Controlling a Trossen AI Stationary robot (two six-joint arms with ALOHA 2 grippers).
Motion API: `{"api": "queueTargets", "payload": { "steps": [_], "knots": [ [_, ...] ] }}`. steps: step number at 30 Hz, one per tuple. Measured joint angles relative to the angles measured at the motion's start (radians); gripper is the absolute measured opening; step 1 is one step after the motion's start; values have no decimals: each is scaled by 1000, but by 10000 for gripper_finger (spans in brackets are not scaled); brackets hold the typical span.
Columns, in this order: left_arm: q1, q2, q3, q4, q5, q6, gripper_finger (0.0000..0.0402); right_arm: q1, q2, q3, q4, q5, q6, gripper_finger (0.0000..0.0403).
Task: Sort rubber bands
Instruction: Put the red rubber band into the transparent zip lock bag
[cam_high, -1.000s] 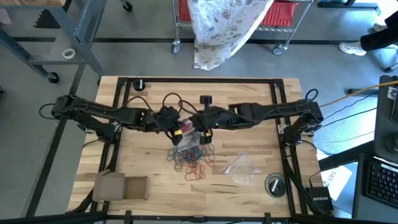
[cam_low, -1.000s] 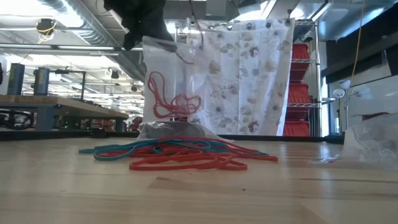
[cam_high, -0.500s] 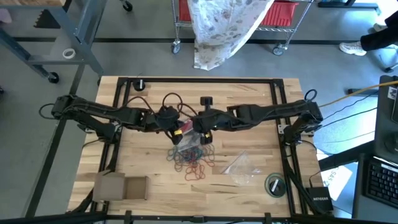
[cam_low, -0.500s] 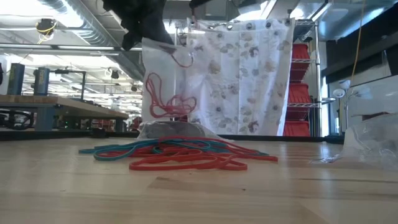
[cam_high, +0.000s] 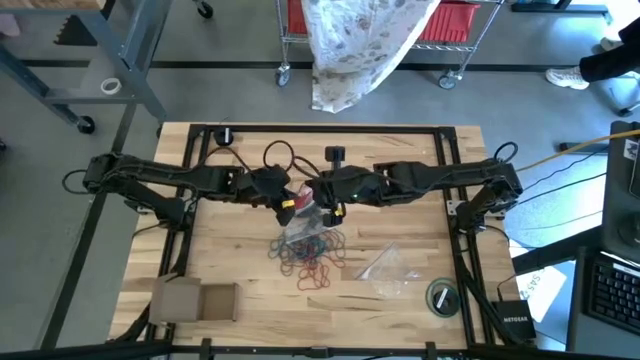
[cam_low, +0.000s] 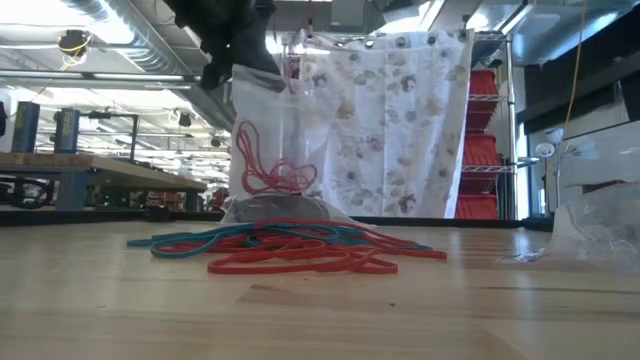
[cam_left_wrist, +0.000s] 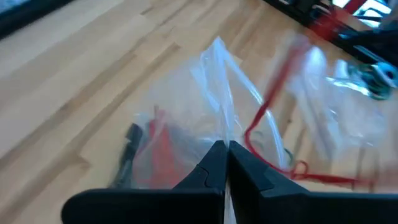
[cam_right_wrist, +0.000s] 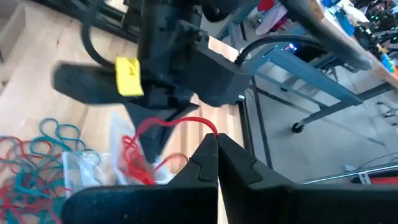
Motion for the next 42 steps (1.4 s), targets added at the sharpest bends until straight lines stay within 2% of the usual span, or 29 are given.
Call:
{"api": "queueTargets", "payload": {
  "steps": [10, 22, 29, 32, 37, 39, 42],
  "knots": [
    [3, -20, 0, 12, 24, -16, 1, 0, 12, 0, 20, 17, -18, 1],
    [15, -50, 0, 4, 17, -11, 1, 0, 109, -6, -57, -53, 91, 1],
    [-7, -57, 0, 4, 15, 5, 1, -51, 156, -7, -117, -39, 148, 1],
    [-20, -58, 0, 8, 14, 10, 1, -75, 153, -6, -110, -87, 156, 1],
    [-22, -58, 0, 3, -66, 5, 1, -86, 184, -6, -133, -162, 206, 1],
    [-22, -57, 0, 2, -105, -1, 1, -85, 199, -6, -155, -157, 226, 1],
    [-25, -52, 0, 1, -111, -5, 1, -85, 207, -6, -194, -102, 270, 1]
  ]
}}
